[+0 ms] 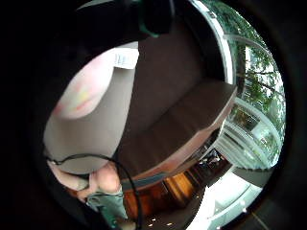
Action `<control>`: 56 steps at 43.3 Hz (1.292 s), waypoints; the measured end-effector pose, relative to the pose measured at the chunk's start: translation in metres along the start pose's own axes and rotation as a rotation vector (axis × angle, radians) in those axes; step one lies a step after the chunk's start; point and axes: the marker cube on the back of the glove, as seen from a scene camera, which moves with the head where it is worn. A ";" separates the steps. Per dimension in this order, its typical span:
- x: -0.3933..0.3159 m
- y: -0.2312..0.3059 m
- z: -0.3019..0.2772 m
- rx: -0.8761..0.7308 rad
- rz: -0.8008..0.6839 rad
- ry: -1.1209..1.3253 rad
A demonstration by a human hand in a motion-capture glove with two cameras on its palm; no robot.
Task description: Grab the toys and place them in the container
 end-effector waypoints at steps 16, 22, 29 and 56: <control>0.002 -0.034 0.049 0.369 0.049 -0.104; -0.011 -0.031 0.035 0.324 0.046 -0.134; -0.030 -0.001 -0.004 0.355 0.041 -0.179; -0.288 0.146 -0.250 0.649 -0.304 0.009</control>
